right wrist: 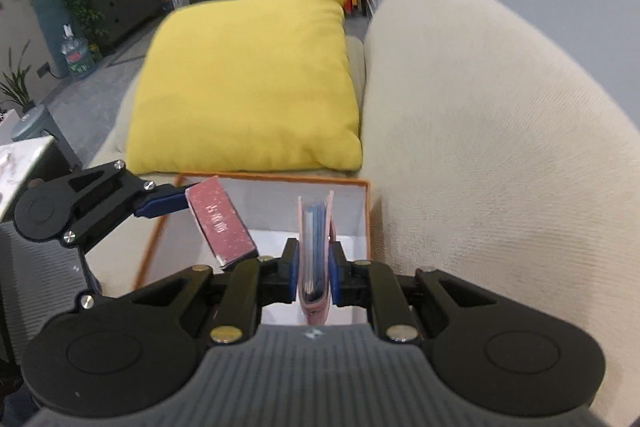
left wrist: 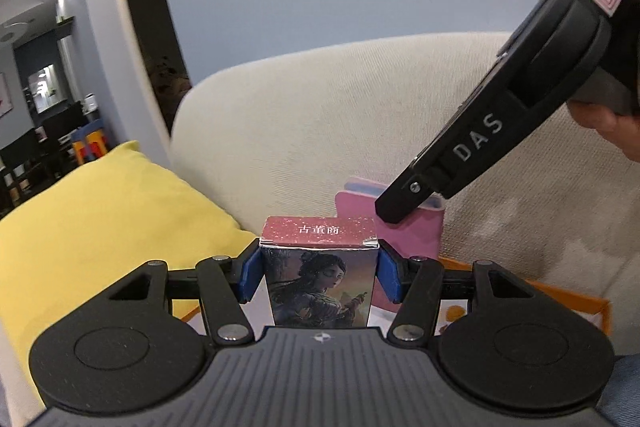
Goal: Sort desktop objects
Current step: 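Lower the pink wallet into the box with the right tool while left carries the card box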
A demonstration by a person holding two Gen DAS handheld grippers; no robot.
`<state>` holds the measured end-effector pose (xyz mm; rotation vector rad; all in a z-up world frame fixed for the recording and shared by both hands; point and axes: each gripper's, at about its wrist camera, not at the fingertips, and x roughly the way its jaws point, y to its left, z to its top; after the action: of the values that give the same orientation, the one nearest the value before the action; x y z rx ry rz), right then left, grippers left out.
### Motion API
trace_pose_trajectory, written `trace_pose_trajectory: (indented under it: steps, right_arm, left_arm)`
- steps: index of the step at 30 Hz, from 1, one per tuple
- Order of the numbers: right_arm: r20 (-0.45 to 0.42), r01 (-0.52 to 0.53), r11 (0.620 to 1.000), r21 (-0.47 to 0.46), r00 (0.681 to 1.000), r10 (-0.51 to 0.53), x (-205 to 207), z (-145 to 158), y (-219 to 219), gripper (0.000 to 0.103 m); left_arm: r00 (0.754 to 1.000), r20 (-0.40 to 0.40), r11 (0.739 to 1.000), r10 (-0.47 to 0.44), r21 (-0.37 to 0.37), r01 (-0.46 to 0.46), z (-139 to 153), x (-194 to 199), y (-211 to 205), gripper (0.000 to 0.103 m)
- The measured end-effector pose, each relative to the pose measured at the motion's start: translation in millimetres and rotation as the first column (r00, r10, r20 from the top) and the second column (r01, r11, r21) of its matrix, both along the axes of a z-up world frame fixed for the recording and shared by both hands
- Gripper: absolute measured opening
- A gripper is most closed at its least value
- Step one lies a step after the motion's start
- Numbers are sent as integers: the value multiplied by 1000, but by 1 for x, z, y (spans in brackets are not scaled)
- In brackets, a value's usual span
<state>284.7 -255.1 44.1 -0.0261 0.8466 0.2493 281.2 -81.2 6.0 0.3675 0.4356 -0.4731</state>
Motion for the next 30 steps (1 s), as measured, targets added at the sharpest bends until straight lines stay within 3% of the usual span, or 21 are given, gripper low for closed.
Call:
trace_pose_trajectory:
  steps: [9,19,30]
  right_arm:
    - [-85,-14,997,-78,996,8,28,-33,-7,15]
    - [-212,5,999,-51,977,-16,30,-43,-16,16]
    - [-231,17,999,-28,973,-23,25,-38,-23,19]
  left_arm:
    - [997,-59,998,-41,-45,38,-33,34,3,67]
    - [981,-66,981,-183,50,186,-40,18,-21,67]
    - [963,-126,955,-237,150,255,-50,28,-31,67]
